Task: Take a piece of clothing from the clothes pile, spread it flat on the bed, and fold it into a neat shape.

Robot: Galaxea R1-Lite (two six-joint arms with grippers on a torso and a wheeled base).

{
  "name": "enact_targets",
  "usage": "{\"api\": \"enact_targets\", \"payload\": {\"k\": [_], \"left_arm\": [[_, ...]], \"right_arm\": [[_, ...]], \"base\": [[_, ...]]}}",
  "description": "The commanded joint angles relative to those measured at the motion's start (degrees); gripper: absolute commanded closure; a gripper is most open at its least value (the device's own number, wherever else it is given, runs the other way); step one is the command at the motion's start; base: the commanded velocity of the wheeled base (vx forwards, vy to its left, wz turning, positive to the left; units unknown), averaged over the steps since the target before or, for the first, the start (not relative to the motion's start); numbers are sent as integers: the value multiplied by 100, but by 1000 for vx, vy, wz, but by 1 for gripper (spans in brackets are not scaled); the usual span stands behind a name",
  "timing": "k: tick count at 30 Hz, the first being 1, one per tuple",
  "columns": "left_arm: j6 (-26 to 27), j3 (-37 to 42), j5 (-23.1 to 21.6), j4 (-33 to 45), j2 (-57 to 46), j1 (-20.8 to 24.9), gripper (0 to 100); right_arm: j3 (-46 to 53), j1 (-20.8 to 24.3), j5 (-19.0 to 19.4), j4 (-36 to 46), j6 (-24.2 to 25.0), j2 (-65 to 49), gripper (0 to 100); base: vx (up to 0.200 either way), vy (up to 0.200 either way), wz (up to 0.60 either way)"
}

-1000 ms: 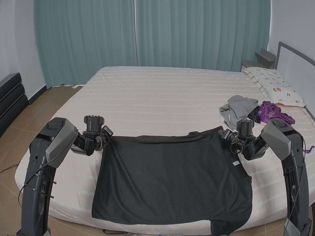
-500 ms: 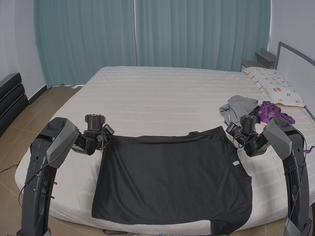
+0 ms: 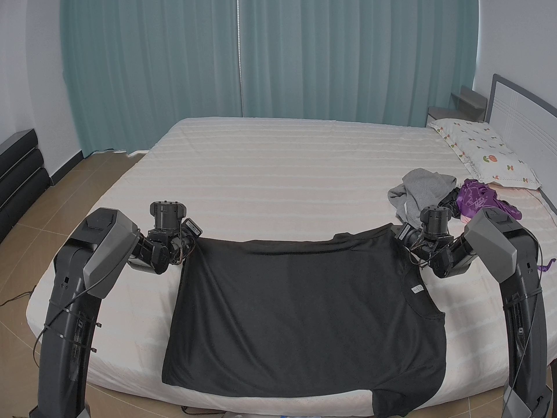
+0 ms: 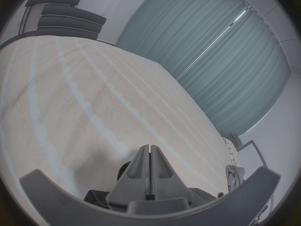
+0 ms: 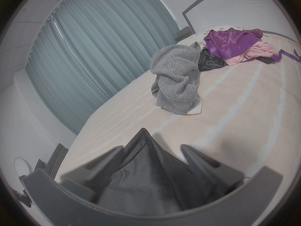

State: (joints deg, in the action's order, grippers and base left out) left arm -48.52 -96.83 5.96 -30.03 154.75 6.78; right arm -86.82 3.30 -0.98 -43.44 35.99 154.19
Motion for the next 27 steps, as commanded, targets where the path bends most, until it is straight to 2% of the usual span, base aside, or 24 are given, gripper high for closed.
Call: {"api": "enact_targets", "payload": {"k": [1, 11, 12, 24, 27], "left_arm": [[9, 24, 2, -3, 38, -1, 100], [9, 33, 2, -3, 56, -1, 100], [9, 33, 2, -3, 56, -1, 100], [9, -47, 19, -12, 82, -1, 100], [9, -205, 169, -30, 126, -10, 100]], "right_arm": [[-256, 12, 27, 177, -22, 164, 0], [-546, 48, 247, 468, -30, 349, 0], [-608, 48, 247, 485, -30, 384, 100], [-968, 12, -34, 380, 145, 446, 100], [-968, -58, -87, 274, 207, 305, 100]], "base": [[0, 0, 0], [0, 0, 0], [0, 0, 0], [0, 0, 0], [0, 0, 0]]}}
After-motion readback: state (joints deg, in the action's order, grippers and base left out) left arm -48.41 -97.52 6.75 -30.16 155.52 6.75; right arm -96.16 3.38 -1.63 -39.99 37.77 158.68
